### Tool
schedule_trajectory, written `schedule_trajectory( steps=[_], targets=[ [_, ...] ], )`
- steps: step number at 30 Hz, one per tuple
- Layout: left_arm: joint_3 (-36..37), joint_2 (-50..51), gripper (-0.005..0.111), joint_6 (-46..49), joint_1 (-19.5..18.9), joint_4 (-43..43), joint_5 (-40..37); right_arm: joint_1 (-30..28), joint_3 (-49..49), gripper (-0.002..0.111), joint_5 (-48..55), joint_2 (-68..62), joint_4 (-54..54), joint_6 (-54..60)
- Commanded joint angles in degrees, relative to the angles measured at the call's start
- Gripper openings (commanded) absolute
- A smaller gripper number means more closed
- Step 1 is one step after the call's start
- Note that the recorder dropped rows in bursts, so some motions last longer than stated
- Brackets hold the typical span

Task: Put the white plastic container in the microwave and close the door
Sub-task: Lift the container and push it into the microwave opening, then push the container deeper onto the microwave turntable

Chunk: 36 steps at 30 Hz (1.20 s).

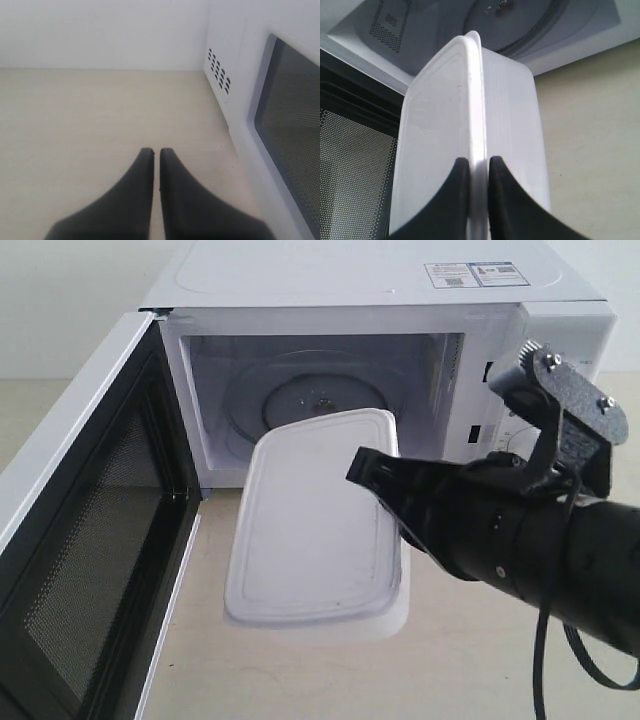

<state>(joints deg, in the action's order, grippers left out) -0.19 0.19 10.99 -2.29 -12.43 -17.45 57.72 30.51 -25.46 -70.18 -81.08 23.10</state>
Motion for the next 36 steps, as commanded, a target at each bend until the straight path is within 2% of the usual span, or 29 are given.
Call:
schedule_trajectory(
  steps=[1,5,6,7,12,18,23,28,36],
  targets=[
    [0.19,-0.19,0.004,-0.32,0.25,-0.26,0.7,0.81,-4.75,0.0,-2.66,0.29,12.04,-16.64],
    [0.19,-0.19,0.004,-0.32,0.25,-0.26,0.7,0.81,-8.09,0.0,-6.12,0.29,23.02,-31.4],
    [0.19,-0.19,0.004,-0.32,0.25,-0.26,0.7,0.81,-8.74,0.0,-8.71,0.02,28.8,-39.92],
    [0.19,-0.19,0.004,-0.32,0.25,-0.26,0.7,0.81,-8.85,0.0,-10.59,-0.5,30.84,-43.64],
    [0.19,-0.19,0.004,-0.32,0.25,-0.26,0.7,0.81,-8.85,0.0,-17.72,-5.36,32.63,-54.36],
    [0.19,-0.19,0.004,-0.32,0.25,-0.26,0.7,0.81,-8.7,0.0,-31.07,-16.85,38.24,-74.29],
    [0.19,-0.19,0.004,-0.32,0.25,-0.26,0.7,0.53,-2.08,0.0,-35.94,-24.82,36.83,-76.41],
    [0.19,-0.19,0.004,-0.32,0.25,-0.26,0.7,0.42,5.99,0.0,-37.97,-30.84,29.67,-72.64],
    [0.19,-0.19,0.004,-0.32,0.25,-0.26,0.7,-4.67,9.19,0.0,-36.92,-34.45,29.33,-73.55]
  ],
)
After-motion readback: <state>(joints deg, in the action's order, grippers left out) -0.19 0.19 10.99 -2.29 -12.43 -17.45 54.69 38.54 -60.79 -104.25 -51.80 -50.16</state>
